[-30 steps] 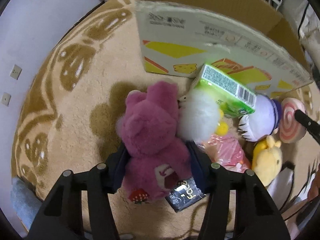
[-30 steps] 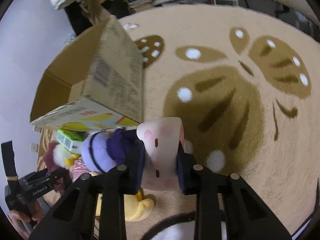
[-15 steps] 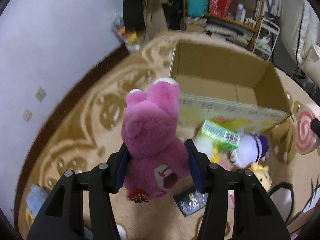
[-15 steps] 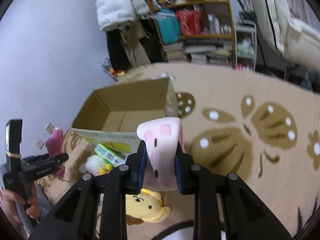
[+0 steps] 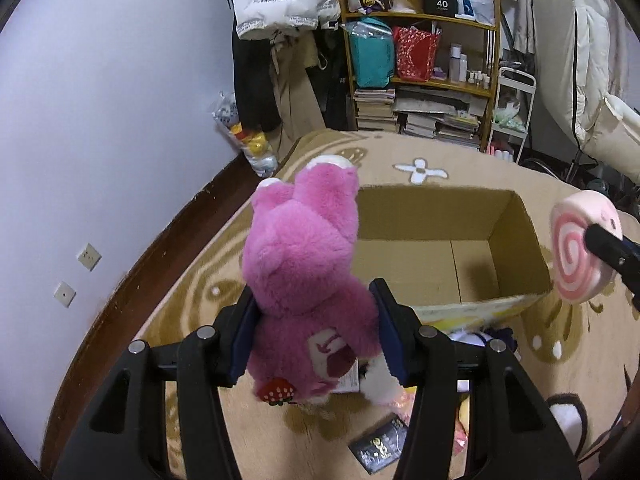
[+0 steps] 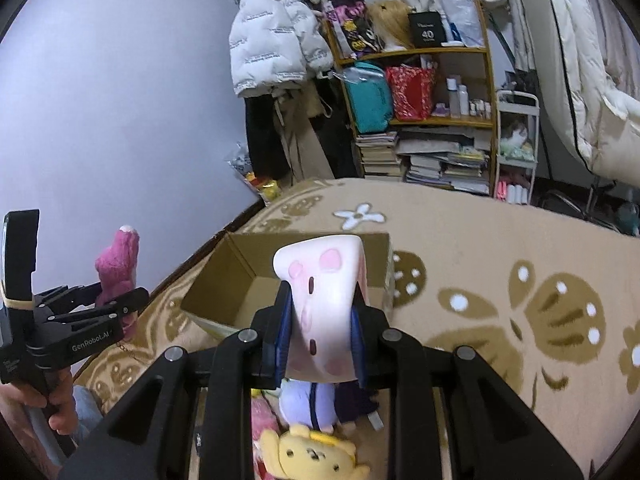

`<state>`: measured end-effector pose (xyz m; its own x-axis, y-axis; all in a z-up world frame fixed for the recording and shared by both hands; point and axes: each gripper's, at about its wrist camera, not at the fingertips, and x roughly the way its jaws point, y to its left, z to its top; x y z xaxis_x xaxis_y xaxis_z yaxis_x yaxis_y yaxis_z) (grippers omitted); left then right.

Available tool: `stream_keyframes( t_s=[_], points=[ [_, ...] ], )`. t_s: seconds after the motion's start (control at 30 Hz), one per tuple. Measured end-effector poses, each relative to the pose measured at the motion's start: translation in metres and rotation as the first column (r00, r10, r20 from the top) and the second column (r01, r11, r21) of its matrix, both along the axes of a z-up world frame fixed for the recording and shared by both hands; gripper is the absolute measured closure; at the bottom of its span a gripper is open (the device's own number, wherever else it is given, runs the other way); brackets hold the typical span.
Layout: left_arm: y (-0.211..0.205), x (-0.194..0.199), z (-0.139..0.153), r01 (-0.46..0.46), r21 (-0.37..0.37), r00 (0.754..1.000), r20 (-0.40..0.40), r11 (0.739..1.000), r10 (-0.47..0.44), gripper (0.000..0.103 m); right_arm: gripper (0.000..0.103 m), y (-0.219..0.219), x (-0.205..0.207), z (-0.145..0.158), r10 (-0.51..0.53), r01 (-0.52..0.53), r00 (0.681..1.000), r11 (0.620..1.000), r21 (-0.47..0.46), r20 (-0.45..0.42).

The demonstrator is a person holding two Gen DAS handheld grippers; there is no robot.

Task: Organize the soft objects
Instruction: 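Carry both plushes into the cardboard box and open both grippers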

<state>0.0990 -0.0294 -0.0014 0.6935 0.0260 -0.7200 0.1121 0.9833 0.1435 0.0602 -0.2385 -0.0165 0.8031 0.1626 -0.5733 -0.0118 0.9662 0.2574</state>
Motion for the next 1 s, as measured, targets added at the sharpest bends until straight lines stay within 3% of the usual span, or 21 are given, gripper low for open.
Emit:
stream_keyframes(
  t_s=[0.23,0.57,0.77,1.0],
  points=[
    [-0.01,0.032,0.002,0.025,0.009,1.0,0.006,1.0,-0.025,0.05,0.076,0.02,0.031,-0.002,0.048,-0.047,0.999,0.998,-0.037,0.006],
    [-0.032,0.063,-0.025,0.086,0.016,0.996,-0.027,0.996,-0.085,0.049,0.074,0.033,0.068,-0.023,0.064,-0.065,0.998,0.995,-0.076,-0.02],
    [-0.033,0.076,-0.036,0.096,-0.052,0.994,-0.039,0.994,-0.098,0.049,0.071,0.033,0.08,-0.041,0.065,-0.068,0.997,0.996,-0.06,-0.047],
    [-0.038,0.084,-0.051,0.112,-0.081,0.989,-0.088,0.99,-0.119,0.045,0.066,0.036,0.09,-0.061,0.077,-0.082,0.992,0.996,-0.044,-0.097]
  ],
)
